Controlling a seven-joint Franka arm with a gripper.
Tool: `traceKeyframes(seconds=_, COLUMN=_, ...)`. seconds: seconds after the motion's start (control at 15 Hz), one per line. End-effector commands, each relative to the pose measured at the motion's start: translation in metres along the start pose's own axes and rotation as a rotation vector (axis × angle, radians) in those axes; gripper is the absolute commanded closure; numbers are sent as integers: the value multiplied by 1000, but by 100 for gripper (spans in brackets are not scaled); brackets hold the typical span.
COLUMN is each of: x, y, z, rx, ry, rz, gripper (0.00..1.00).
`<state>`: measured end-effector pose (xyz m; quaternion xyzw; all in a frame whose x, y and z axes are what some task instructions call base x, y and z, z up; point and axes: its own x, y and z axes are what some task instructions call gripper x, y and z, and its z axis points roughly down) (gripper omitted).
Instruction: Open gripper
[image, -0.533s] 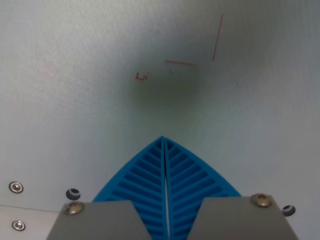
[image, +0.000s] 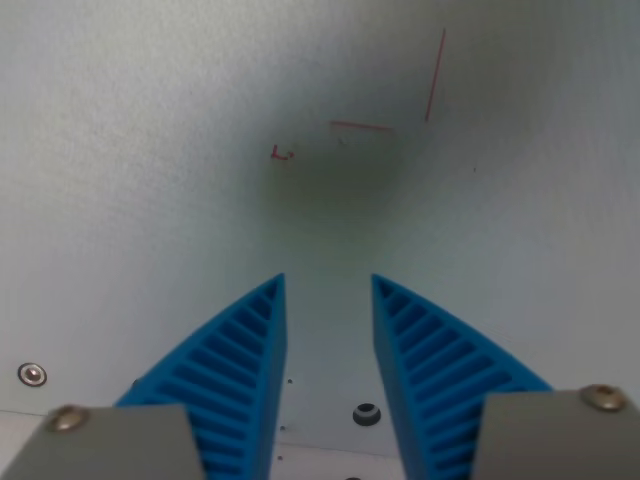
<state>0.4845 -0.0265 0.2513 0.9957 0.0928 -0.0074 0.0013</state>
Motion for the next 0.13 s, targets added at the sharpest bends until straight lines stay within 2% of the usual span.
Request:
traceKeyframes(seconds=0.07, x=0, y=0, z=-1, rx=-1, ry=3, rz=0, gripper=0)
traceKeyframes(seconds=0.13, x=0, y=0, z=-1, rx=-1, ry=3, rz=0, gripper=0)
